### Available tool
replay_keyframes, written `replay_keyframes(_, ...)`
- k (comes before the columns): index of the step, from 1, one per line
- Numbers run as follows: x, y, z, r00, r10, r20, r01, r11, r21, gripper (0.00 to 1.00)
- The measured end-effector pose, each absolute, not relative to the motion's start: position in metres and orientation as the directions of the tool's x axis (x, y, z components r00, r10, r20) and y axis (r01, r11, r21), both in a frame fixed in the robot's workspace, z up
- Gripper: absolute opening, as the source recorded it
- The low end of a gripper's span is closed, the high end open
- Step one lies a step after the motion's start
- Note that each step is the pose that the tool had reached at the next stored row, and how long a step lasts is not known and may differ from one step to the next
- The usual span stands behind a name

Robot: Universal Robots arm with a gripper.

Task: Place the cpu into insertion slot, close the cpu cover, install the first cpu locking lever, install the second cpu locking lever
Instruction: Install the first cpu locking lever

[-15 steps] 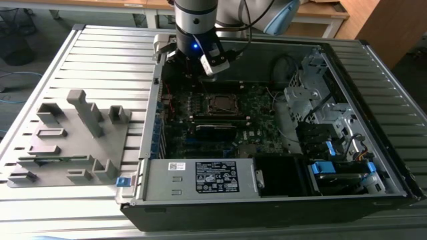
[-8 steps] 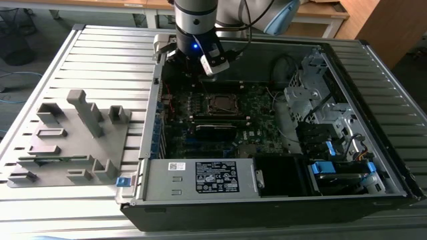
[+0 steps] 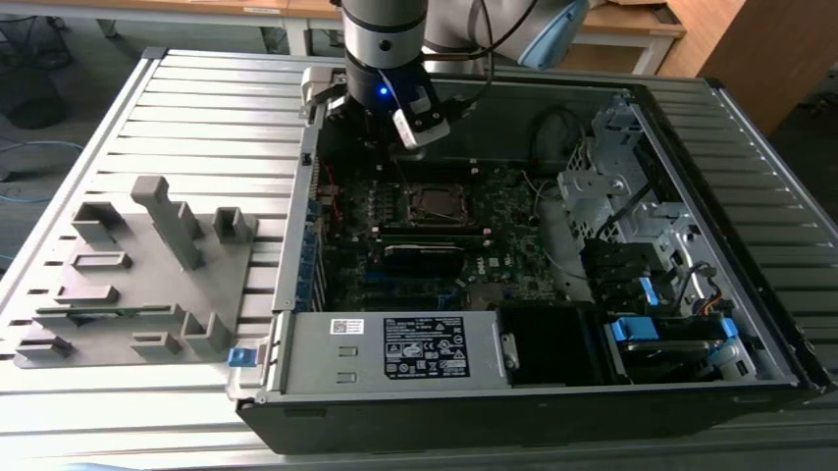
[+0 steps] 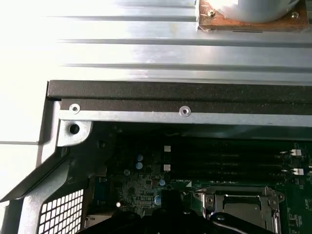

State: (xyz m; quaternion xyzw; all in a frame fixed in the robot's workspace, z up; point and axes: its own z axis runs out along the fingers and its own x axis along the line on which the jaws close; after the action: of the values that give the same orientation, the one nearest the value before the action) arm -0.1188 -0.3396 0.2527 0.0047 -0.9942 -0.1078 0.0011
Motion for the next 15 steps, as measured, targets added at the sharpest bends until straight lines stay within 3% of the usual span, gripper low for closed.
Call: replay_keyframes(15, -0.1181, -0.3397, 0.2526, -1.0, -0.01, 0.001, -0.009, 0.971, 0.24, 0.1)
